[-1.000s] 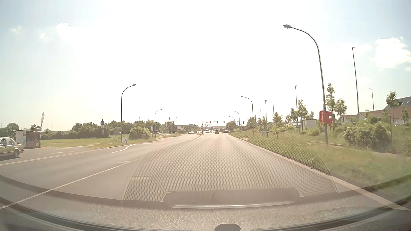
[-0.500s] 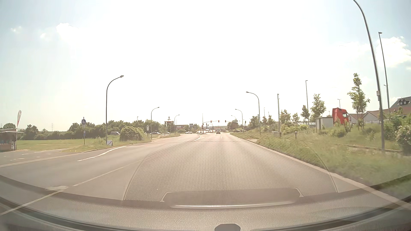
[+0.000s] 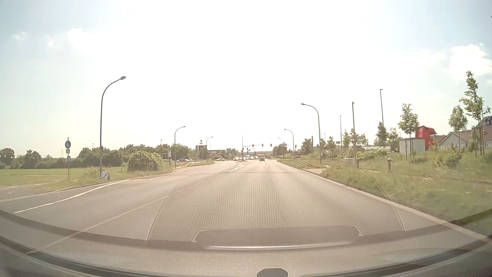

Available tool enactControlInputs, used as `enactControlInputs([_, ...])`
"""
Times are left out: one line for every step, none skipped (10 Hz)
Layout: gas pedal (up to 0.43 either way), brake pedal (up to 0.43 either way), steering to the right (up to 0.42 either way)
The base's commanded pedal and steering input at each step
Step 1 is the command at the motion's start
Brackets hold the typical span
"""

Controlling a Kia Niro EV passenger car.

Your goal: Follow the waypoints while adhering to traffic rules and regulations

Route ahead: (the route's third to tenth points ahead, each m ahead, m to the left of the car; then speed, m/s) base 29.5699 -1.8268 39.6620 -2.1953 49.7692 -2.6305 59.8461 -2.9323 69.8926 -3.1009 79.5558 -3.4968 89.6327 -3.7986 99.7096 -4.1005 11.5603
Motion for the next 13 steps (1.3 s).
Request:
enactControlInputs([0.079, 0.0, 0.004])
enactControlInputs([0.079, 0.0, 0.007])
enactControlInputs([0.079, 0.0, 0.006])
enactControlInputs([0.079, 0.0, 0.006])
enactControlInputs([0.079, 0.0, 0.006])
enactControlInputs([0.079, 0.0, 0.006])
enactControlInputs([0.079, 0.0, 0.006])
enactControlInputs([0.079, 0.0, 0.006])
enactControlInputs([0.067, 0.0, 0.006])
enactControlInputs([0.059, 0.0, 0.005])
enactControlInputs([0.047, 0.0, 0.005])
enactControlInputs([0.047, 0.0, 0.005])
enactControlInputs([0.047, 0.0, 0.005])
